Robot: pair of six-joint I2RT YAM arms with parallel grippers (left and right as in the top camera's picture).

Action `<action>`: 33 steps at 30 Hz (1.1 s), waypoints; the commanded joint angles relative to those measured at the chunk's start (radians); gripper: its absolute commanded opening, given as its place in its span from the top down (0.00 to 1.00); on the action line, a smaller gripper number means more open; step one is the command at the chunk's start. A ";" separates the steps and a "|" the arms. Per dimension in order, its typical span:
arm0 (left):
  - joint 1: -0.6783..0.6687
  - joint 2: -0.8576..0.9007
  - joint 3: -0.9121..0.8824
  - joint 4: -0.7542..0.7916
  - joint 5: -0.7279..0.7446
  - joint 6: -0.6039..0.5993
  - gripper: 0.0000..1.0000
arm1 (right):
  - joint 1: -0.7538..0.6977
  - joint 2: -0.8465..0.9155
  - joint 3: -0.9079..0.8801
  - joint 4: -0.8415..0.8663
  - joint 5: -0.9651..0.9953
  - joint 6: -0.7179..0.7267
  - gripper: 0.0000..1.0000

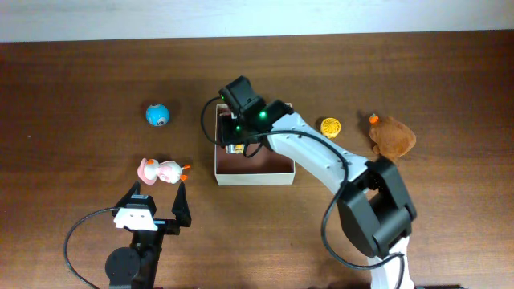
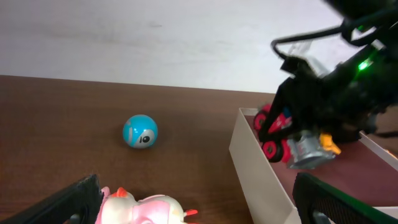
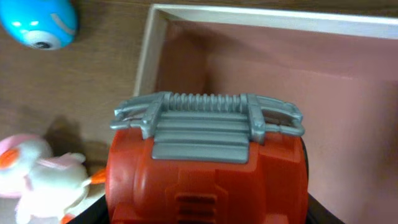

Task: Pack container
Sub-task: 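Carry the fire truck left over the white box, then lower the fire truck into the box and open the right gripper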

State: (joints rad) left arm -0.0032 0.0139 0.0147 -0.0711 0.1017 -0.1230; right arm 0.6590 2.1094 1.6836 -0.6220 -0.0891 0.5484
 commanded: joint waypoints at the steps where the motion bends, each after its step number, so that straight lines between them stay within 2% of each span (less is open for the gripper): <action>1: 0.007 -0.008 -0.006 -0.001 0.007 0.012 0.00 | 0.002 0.032 0.022 0.021 0.065 0.037 0.52; 10: 0.007 -0.008 -0.006 -0.001 0.007 0.013 0.00 | 0.002 0.043 0.022 0.074 0.128 0.037 0.52; 33: 0.007 -0.008 -0.005 -0.001 0.007 0.012 0.00 | 0.003 0.061 0.021 0.039 0.116 0.064 0.52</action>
State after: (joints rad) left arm -0.0032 0.0139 0.0147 -0.0711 0.1017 -0.1230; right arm 0.6601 2.1483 1.6840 -0.5819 0.0116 0.5907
